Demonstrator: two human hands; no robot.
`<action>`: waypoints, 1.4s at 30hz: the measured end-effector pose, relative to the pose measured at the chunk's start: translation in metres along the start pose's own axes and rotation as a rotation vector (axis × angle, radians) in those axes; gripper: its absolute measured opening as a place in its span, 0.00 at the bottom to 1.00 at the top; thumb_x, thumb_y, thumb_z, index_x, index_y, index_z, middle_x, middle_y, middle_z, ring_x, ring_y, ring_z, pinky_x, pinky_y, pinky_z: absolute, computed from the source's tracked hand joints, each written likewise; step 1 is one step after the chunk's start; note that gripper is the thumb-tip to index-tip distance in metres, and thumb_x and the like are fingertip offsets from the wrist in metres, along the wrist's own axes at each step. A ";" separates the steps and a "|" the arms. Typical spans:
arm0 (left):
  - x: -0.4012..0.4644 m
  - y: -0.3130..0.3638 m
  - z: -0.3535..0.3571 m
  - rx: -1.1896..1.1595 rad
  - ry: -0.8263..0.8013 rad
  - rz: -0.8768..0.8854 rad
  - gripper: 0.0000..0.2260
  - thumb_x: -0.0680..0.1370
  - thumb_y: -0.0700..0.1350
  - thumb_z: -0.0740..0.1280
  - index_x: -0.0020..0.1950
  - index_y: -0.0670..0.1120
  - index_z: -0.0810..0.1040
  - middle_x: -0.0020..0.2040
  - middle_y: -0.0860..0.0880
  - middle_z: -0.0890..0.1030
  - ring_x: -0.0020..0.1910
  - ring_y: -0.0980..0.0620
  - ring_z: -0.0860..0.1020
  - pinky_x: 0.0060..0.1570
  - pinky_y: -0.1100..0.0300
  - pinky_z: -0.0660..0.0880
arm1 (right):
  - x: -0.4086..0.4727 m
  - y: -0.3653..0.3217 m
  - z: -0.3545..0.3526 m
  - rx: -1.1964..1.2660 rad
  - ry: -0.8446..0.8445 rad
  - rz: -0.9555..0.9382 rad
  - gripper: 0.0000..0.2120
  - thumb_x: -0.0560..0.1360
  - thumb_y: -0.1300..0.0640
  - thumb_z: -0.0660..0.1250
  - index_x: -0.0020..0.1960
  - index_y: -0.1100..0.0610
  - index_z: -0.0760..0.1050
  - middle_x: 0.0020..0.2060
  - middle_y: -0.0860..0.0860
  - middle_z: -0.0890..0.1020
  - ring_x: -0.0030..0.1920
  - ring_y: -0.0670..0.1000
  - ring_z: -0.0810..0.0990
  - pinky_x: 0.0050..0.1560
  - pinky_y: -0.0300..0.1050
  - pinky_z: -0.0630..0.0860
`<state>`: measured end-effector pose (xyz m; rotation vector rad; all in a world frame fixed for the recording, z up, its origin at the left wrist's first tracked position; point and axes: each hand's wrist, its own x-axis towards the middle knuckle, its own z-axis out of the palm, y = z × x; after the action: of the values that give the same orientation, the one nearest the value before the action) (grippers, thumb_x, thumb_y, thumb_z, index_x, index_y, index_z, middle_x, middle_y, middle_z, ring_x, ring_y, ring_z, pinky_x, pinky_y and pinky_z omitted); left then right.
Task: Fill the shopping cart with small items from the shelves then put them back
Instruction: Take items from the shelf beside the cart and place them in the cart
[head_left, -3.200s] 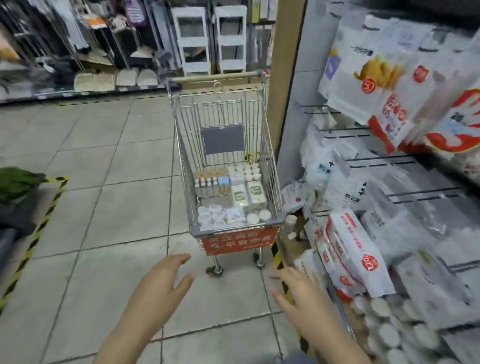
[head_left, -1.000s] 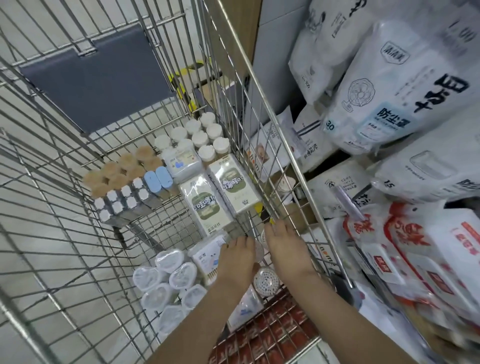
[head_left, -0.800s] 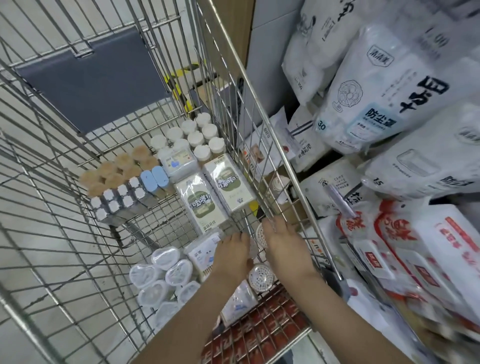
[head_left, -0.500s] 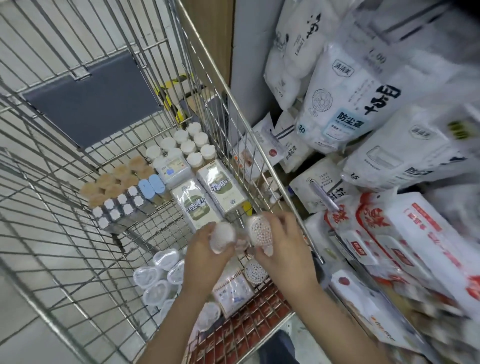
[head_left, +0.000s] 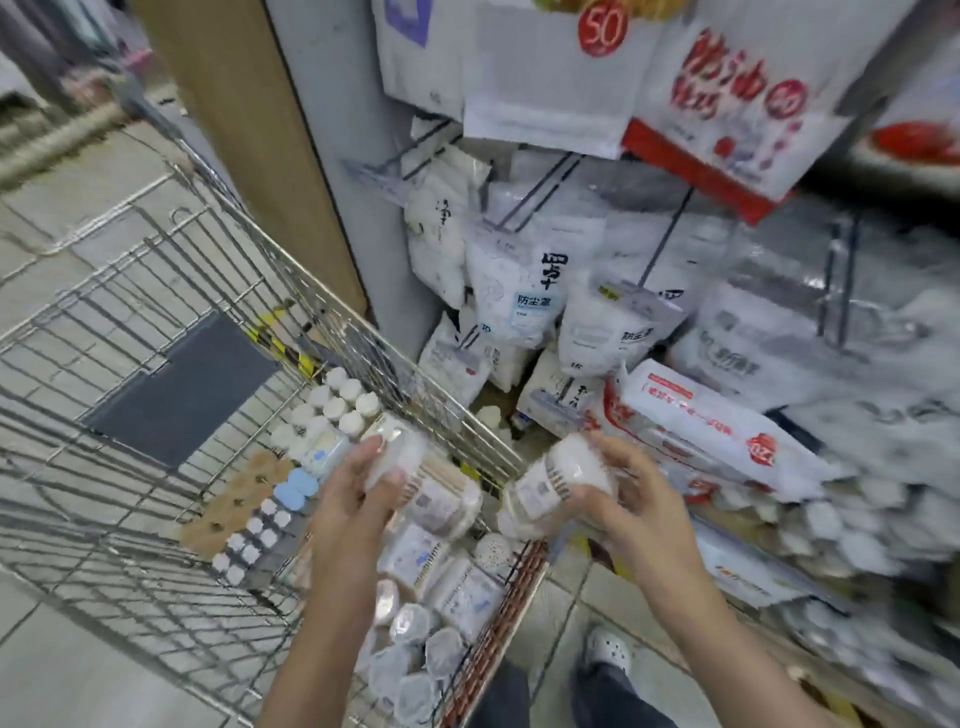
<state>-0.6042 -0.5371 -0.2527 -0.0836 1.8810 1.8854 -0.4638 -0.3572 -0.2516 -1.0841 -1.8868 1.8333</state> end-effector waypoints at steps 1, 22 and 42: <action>-0.003 0.007 0.010 -0.007 -0.057 -0.005 0.15 0.74 0.45 0.66 0.61 0.52 0.76 0.61 0.48 0.78 0.55 0.49 0.79 0.54 0.50 0.76 | -0.008 -0.006 -0.013 0.036 0.042 0.017 0.22 0.66 0.49 0.75 0.58 0.39 0.75 0.58 0.42 0.78 0.55 0.44 0.78 0.51 0.44 0.79; -0.254 0.061 0.291 0.187 -0.891 0.146 0.20 0.63 0.53 0.70 0.55 0.54 0.80 0.50 0.54 0.84 0.52 0.52 0.81 0.53 0.52 0.76 | -0.250 -0.026 -0.334 0.486 0.629 -0.157 0.42 0.42 0.34 0.81 0.54 0.48 0.81 0.53 0.50 0.83 0.55 0.52 0.81 0.52 0.50 0.75; -0.453 0.020 0.522 0.190 -1.181 0.266 0.14 0.69 0.47 0.68 0.54 0.51 0.79 0.44 0.53 0.85 0.42 0.57 0.82 0.37 0.67 0.76 | -0.375 0.016 -0.575 0.529 0.847 -0.184 0.44 0.44 0.34 0.80 0.58 0.48 0.79 0.54 0.48 0.83 0.55 0.52 0.81 0.50 0.48 0.75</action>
<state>-0.0626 -0.1648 -0.0388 1.1236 1.2025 1.3304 0.1807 -0.1976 -0.0760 -1.1672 -0.9128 1.3205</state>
